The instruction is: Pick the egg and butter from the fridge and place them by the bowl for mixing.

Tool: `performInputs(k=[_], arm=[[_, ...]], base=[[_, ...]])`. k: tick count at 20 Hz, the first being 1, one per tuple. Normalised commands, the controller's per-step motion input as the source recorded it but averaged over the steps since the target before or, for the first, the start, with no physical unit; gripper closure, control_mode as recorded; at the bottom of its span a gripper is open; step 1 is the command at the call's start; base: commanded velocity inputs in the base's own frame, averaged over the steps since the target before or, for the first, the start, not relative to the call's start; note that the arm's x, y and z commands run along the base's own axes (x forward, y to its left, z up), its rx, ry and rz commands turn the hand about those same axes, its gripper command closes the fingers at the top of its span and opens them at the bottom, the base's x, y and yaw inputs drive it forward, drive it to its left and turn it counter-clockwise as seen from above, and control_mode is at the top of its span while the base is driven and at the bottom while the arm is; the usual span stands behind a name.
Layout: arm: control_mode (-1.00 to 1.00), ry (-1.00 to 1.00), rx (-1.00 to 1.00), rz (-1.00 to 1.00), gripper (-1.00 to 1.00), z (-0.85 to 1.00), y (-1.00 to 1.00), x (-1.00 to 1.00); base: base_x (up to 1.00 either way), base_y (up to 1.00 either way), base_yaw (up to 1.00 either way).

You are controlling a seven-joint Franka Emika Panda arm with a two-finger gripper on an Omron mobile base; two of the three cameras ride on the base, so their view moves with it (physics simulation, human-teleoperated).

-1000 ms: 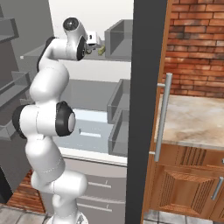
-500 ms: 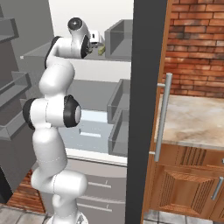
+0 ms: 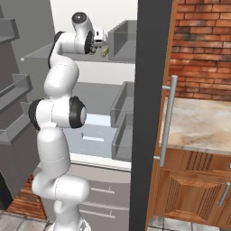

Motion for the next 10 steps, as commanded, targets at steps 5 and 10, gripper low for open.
performInputs(k=[5, 10], arm=[[-1.0, 0.0, 0.0, 0.0, -1.0, -0.08, 0.0, -0.01], [-1.0, 0.0, 0.0, 0.0, -1.0, -0.1, 0.0, 0.0]], base=[[0.0, 0.0, 0.0], [0.0, 0.0, 0.0]])
